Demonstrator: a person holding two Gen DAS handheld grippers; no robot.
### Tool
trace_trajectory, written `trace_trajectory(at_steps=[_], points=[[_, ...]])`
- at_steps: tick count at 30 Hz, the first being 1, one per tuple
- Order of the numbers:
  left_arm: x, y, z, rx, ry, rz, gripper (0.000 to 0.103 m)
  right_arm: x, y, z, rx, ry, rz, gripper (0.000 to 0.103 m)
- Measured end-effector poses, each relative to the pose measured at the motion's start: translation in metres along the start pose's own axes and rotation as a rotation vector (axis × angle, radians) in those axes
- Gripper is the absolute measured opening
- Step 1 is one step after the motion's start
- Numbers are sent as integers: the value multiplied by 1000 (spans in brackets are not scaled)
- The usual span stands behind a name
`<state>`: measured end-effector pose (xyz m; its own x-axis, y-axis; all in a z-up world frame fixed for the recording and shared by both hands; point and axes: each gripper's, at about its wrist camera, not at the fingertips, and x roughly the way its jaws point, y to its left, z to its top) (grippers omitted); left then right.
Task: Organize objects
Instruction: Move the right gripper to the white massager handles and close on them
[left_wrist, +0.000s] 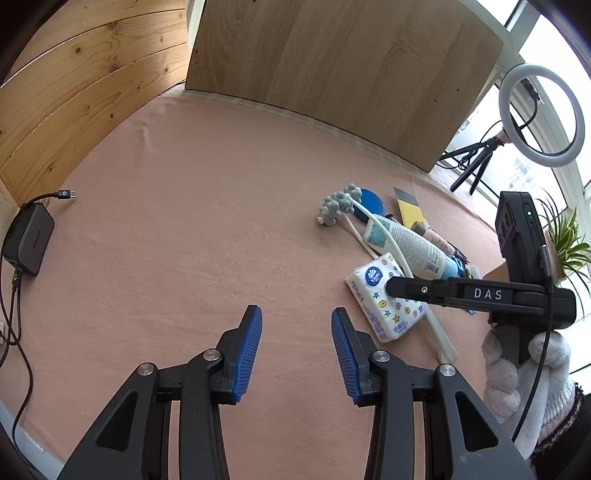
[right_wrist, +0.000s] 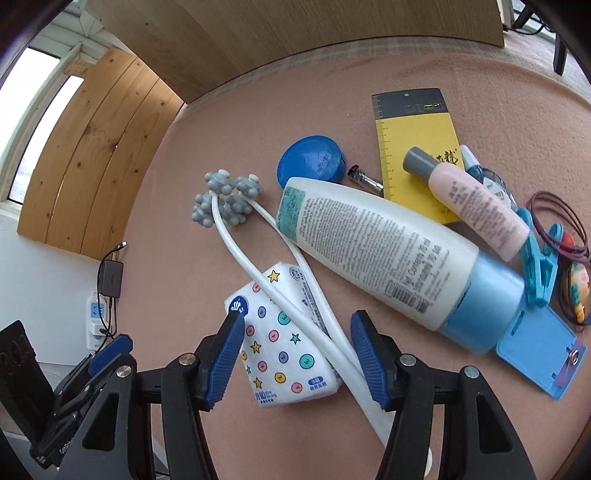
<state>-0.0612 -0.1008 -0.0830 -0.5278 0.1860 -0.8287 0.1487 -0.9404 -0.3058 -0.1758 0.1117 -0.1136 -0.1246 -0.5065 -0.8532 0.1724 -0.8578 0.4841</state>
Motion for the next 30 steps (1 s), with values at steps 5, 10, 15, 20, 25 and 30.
trace_trajectory(at_steps=[5,10,15,20,25,30], points=[[0,-3,0,12,4,-1,42,11,1,-23,-3,33,48,40],[-6,4,2,8,0,15,42,24,11,-44,-44,44,69,40],[-12,9,4,1,-10,25,42,32,23,-57,-73,69,90,40],[-11,6,5,9,-10,24,42,36,35,-69,-122,88,90,39],[-7,1,5,21,-2,23,42,20,30,-61,-112,0,9,39],[-3,-1,5,25,9,19,42,15,32,-46,-120,-52,-18,38]])
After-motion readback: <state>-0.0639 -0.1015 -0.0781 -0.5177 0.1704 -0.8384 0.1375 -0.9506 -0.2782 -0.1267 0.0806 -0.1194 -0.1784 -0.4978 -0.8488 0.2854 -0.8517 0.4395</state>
